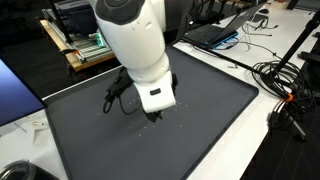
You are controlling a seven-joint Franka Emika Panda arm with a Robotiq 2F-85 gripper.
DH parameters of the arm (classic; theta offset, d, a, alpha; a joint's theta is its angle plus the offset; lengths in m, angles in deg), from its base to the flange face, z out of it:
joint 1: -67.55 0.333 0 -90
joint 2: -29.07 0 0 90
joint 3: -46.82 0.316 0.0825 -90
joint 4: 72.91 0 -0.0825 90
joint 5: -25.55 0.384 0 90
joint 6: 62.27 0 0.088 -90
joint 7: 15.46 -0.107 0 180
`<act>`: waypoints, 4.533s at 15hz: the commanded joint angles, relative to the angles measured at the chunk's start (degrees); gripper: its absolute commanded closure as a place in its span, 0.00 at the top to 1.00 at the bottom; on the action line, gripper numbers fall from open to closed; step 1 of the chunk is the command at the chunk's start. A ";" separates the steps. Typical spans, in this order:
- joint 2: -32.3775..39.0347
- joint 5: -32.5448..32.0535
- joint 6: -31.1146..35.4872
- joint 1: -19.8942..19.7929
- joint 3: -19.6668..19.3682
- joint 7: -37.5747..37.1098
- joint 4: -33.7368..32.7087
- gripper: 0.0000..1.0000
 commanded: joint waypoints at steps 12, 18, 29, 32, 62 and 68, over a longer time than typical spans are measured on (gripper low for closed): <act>-25.50 19.97 17.93 -6.55 -1.95 18.19 41.96 1.00; -35.48 34.28 27.95 -5.64 -4.36 29.89 59.73 1.00; -51.30 54.20 48.99 5.51 -7.44 28.17 82.15 1.00; -51.95 53.44 58.84 9.37 -4.15 24.18 84.29 1.00; -30.66 79.98 88.43 65.19 -32.37 38.11 73.78 1.00; -30.99 100.59 94.10 57.10 -23.86 58.18 67.52 1.00</act>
